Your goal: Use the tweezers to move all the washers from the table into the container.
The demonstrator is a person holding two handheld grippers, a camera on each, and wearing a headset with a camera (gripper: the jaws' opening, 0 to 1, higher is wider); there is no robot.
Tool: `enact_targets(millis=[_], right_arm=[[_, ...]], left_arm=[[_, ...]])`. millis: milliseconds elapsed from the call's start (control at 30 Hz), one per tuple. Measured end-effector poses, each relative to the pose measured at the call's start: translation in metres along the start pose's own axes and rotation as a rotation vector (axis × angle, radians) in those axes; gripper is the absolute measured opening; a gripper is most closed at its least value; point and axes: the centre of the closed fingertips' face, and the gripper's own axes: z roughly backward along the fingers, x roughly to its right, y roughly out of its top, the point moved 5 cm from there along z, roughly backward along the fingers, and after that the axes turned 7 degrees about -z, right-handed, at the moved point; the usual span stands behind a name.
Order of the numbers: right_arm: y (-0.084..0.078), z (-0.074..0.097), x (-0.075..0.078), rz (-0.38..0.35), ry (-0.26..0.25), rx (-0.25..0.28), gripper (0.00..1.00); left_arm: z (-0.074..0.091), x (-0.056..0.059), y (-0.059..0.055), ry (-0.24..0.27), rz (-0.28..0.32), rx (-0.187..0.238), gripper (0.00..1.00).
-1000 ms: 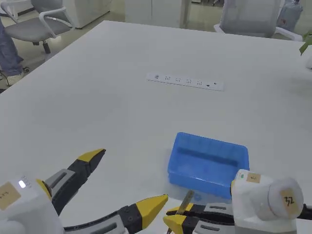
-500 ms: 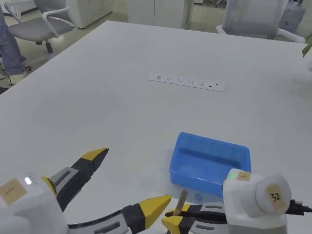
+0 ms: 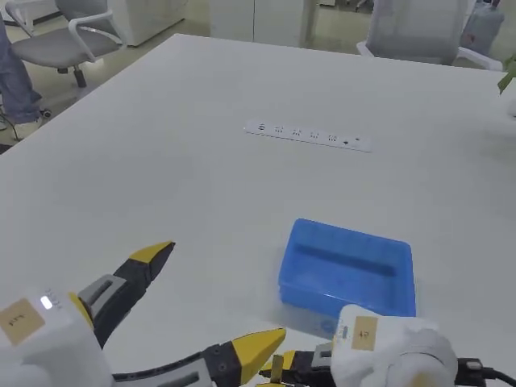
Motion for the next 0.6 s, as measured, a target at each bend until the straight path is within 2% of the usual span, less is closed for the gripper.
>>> enact_targets(millis=[67, 133, 233, 267, 333, 433, 533, 567, 600], right_arm=[[0.0, -0.001, 0.0, 0.008, -0.005, 0.004, 0.01], [0.0, 0.001, 0.003, -0.015, -0.022, 0.014, 0.01], [-0.004, 0.006, 0.012, -0.166, -0.049, 0.071, 0.02], [-0.007, 0.009, 0.016, -0.196, -0.063, 0.078, 0.02], [-0.012, 0.018, 0.026, -0.258, -0.085, 0.1, 0.02], [-0.013, 0.037, 0.04, -0.345, -0.125, 0.164, 0.02], [-0.013, 0.05, 0.048, -0.383, -0.157, 0.194, 0.02], [-0.011, 0.055, 0.05, -0.399, -0.164, 0.209, 0.02], [-0.01, 0.062, 0.053, -0.408, -0.169, 0.224, 0.02]], left_arm=[[0.0, -0.001, 0.001, 0.005, -0.008, 0.005, 0.98], [0.0, 0.0, 0.001, 0.0, -0.004, 0.006, 0.99], [-0.001, 0.002, -0.003, -0.011, -0.024, -0.021, 0.99], [-0.002, 0.003, -0.003, -0.015, -0.033, -0.026, 0.99], [-0.003, 0.006, -0.007, -0.028, -0.06, -0.053, 0.99], [-0.005, 0.009, -0.012, -0.049, -0.092, -0.096, 0.99], [-0.007, 0.014, -0.019, -0.091, -0.079, -0.147, 0.99], [-0.009, 0.015, -0.023, -0.096, -0.065, -0.178, 0.99], [-0.009, 0.016, -0.026, -0.103, -0.076, -0.202, 0.99]])
